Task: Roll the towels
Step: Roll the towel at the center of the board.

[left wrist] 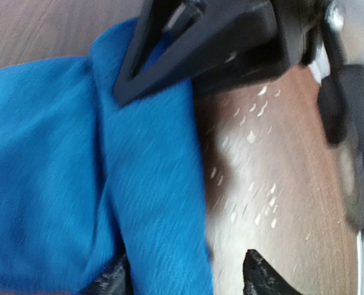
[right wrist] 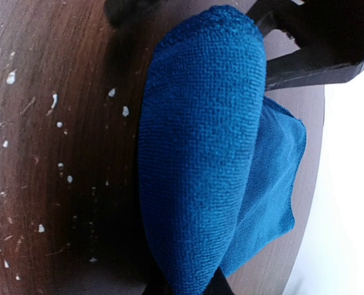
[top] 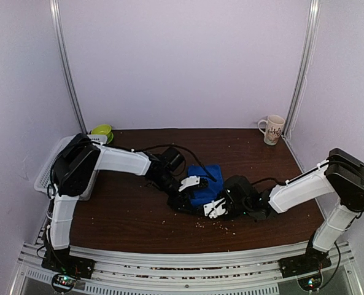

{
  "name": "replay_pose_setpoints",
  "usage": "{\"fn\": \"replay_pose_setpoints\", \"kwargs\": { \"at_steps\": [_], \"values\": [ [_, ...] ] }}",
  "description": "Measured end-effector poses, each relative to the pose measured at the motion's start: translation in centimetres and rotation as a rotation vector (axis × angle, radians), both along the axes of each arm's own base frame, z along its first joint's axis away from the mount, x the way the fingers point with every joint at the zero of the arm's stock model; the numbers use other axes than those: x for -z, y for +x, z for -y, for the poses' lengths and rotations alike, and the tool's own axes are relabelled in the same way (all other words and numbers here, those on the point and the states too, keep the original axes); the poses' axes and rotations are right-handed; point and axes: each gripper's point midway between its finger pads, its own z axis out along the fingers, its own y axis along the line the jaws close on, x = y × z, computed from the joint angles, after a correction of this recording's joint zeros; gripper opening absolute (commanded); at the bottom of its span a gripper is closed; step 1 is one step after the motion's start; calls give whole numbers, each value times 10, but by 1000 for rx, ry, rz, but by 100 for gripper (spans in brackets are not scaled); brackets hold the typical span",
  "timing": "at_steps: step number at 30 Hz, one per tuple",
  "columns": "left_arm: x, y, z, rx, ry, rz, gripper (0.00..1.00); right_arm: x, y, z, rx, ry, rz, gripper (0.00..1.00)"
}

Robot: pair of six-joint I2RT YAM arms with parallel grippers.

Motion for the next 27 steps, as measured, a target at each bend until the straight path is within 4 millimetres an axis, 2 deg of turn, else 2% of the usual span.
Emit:
{"fn": "replay_pose_setpoints", "kwargs": {
  "at_steps": [5,8,12,15,21,27],
  "values": [
    [-8,7,-28,-89,57,130,75,1,-2,-3,-4,-3,-69,0],
    [-26,9,-44,-148,37,242,78,-1,-1,-4,0,2,-139,0],
    [-51,11,-57,-216,-20,419,78,-6,3,-8,5,21,-254,0],
    [-56,6,-56,-232,-45,548,77,-4,8,-11,11,24,-370,0],
    [-32,-18,-51,-186,-20,705,74,2,17,-15,26,16,-561,0],
    [-36,-13,-36,-202,-36,846,75,5,20,-14,41,-5,-718,0]
  ]
}}
